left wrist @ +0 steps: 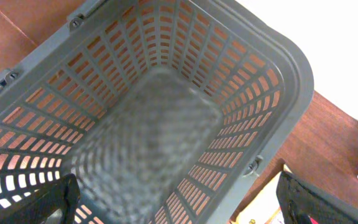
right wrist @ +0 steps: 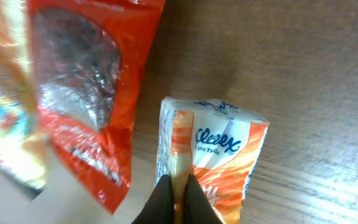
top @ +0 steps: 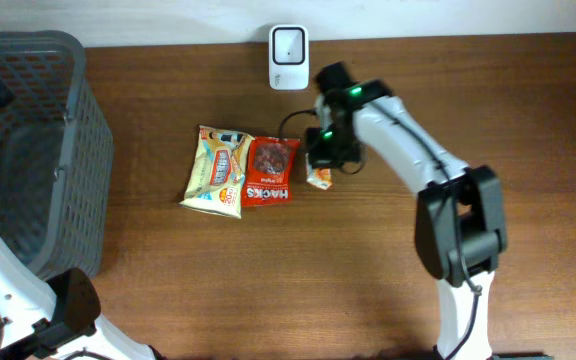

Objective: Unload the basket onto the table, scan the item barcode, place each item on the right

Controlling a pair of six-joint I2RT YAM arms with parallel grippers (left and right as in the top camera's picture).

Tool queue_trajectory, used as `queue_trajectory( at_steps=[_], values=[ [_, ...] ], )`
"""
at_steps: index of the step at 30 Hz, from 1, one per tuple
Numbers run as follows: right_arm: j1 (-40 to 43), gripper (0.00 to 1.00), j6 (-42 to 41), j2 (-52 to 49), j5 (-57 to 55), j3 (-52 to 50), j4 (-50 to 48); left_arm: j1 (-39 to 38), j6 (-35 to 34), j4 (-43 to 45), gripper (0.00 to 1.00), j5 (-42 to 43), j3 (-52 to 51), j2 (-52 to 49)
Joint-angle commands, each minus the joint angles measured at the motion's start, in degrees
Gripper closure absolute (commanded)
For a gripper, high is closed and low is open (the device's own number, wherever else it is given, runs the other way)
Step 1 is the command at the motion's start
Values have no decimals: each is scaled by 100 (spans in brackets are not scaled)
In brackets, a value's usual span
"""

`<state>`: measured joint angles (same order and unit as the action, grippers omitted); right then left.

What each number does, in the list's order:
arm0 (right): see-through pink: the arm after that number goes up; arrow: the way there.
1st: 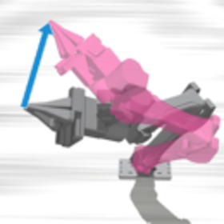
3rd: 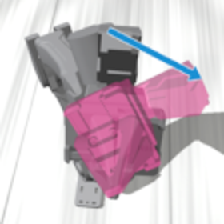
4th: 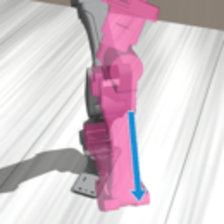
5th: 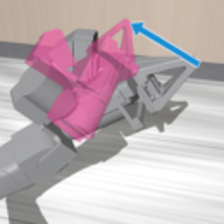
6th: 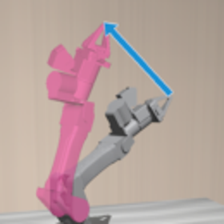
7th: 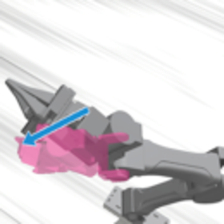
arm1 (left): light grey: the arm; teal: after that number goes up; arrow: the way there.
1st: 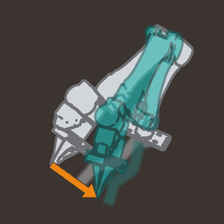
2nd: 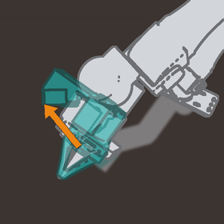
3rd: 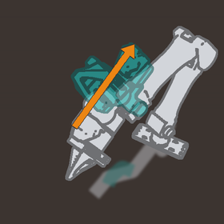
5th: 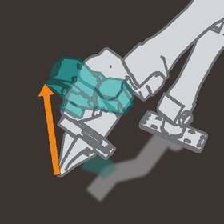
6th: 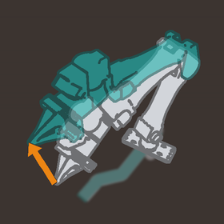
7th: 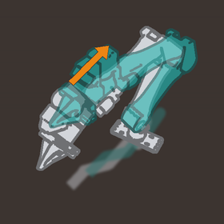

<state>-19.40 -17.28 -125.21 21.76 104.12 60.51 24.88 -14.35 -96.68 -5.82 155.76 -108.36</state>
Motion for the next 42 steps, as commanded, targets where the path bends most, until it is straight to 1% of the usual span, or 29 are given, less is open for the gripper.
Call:
queue_trajectory(
  at_steps=[1,4,7,9,11,12,14,15,18,20,21,22,24,25,27,29,32,35,37,39,41,42],
  values=[
    [472,96,699,190,1659,-225,-17,4,-13,-2,1,-13,61,81],
    [824,96,702,190,2483,-828,-492,4,-13,-2,1,-15,61,81],
    [1283,96,697,188,3705,-1982,-1755,4,-13,-2,1,-13,61,81],
    [1646,96,699,188,3921,-2514,-2225,4,-13,-2,1,-13,61,81],
    [2002,96,767,188,3783,-2739,-2260,4,-13,-2,1,-13,61,81],
    [2223,95,769,188,3510,-2793,-2162,4,-13,-2,1,-13,61,81],
    [2518,87,778,199,2826,-2793,-1867,4,-13,-2,1,-13,61,81],
    [2618,85,828,216,2658,-2791,-1768,4,-13,-2,1,-13,61,81],
    [2900,79,1172,343,2549,-2723,-1257,4,-13,-2,1,-13,61,81],
    [2922,75,1283,511,2487,-2662,-973,4,-13,-2,1,-13,61,81],
    [2907,70,1368,632,2494,-2658,-887,4,-13,-2,1,-13,61,81],
    [2868,53,1460,780,2485,-2653,-815,4,-13,-2,1,-13,61,81],
    [2767,38,1727,981,2487,-2653,-796,4,-13,-2,1,-13,61,81],
    [2695,37,1840,1047,2468,-2653,-839,4,-13,-2,1,-13,61,81],
    [2503,38,1878,1058,2249,-2653,-1062,4,-13,-2,1,-13,61,81],
    [2334,45,1878,1047,1912,-2669,-1279,4,-13,-2,1,-13,61,81],
    [1943,45,1856,1040,1145,-2741,-1746,4,-13,-2,1,-13,61,81],
    [1513,44,1829,1038,723,-2796,-1941,4,-13,-2,1,-13,61,81],
    [1318,45,1646,1036,319,-2796,-2028,4,-13,-2,1,-13,61,81],
    [1147,45,1121,1032,-481,-2796,-2050,4,-13,-2,1,-13,61,81],
    [1058,45,1034,1029,-654,-2802,-2046,4,-13,-2,1,-13,61,81],
    [1038,49,1032,1029,-649,-2804,-2035,4,-13,-2,1,-13,61,81]
  ],
)
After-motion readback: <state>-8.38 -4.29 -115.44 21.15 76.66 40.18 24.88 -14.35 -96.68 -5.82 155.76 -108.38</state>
